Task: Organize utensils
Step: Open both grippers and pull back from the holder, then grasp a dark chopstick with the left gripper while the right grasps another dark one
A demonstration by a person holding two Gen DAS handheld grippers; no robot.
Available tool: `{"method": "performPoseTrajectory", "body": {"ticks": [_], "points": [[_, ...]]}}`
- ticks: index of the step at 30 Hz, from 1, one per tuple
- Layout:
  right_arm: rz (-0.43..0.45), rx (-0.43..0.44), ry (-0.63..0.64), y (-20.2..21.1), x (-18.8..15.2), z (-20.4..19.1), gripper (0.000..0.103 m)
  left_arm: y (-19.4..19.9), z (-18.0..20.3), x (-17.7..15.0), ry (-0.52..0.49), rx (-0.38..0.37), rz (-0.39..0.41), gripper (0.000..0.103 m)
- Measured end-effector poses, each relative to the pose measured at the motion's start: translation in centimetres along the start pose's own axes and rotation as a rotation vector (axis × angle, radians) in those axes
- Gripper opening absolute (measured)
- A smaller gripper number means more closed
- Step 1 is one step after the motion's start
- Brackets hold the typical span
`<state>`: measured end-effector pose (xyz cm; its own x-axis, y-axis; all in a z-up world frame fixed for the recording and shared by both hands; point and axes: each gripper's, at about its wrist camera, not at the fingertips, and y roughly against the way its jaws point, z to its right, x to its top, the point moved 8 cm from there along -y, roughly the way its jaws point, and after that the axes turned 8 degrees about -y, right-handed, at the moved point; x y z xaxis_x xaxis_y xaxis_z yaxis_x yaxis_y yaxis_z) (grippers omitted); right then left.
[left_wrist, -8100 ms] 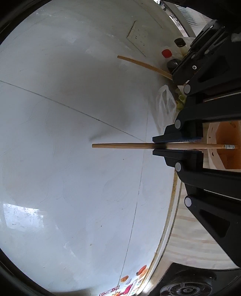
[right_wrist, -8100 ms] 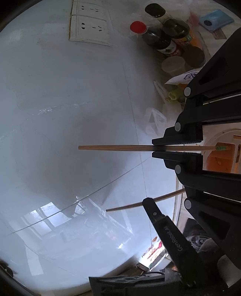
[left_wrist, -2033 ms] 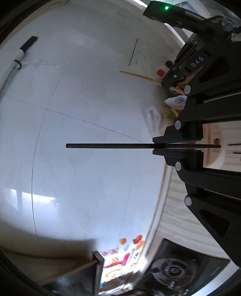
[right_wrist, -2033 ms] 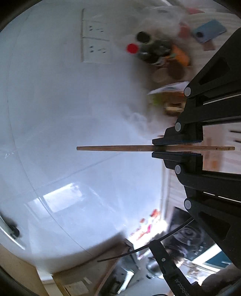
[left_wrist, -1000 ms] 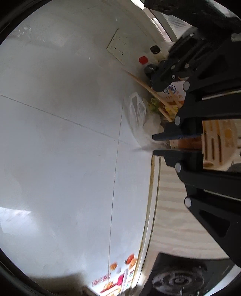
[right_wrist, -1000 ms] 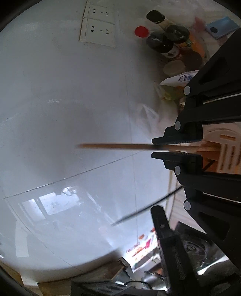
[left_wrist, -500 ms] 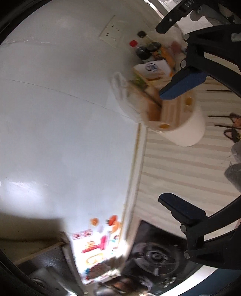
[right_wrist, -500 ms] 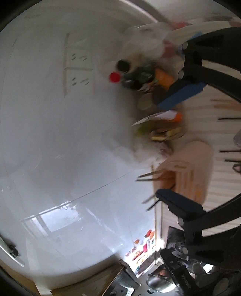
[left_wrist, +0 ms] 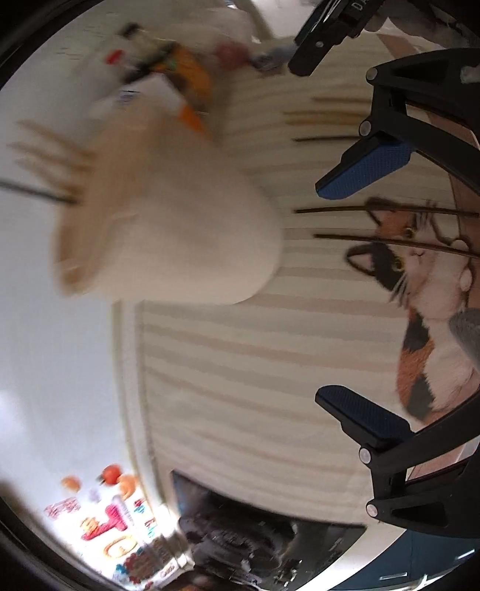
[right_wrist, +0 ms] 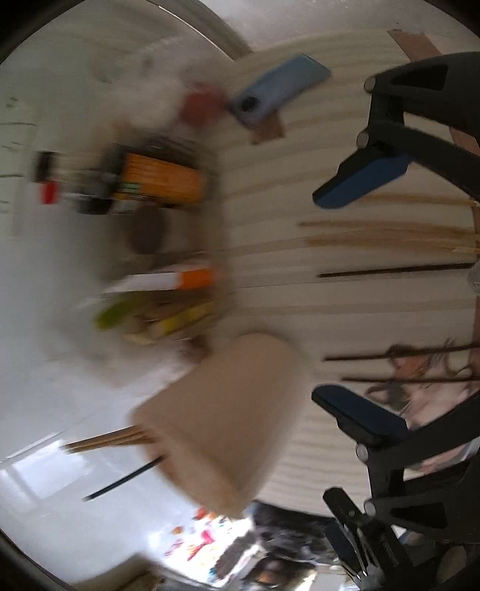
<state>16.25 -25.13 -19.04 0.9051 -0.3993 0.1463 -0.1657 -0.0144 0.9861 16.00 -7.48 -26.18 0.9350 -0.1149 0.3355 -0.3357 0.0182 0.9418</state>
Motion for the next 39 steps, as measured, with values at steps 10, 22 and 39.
{"method": "performPoseTrajectory", "body": {"ticks": [10, 22, 39], "points": [[-0.219, -0.028, 0.027, -6.8, -5.6, 2.6, 0.027, -7.3, 4.2, -4.7, -0.055, -0.072, -0.197, 0.059], [-0.341, -0.069, 0.074, -9.8, -7.6, 2.8, 0.020, -9.8, 6.0, -6.1, -0.130, -0.042, -0.243, 0.006], [-0.427, -0.159, 0.071, -12.1, -11.9, 2.0, 0.006, -9.4, -1.4, -5.7, -0.021, 0.037, -0.258, 0.003]]}}
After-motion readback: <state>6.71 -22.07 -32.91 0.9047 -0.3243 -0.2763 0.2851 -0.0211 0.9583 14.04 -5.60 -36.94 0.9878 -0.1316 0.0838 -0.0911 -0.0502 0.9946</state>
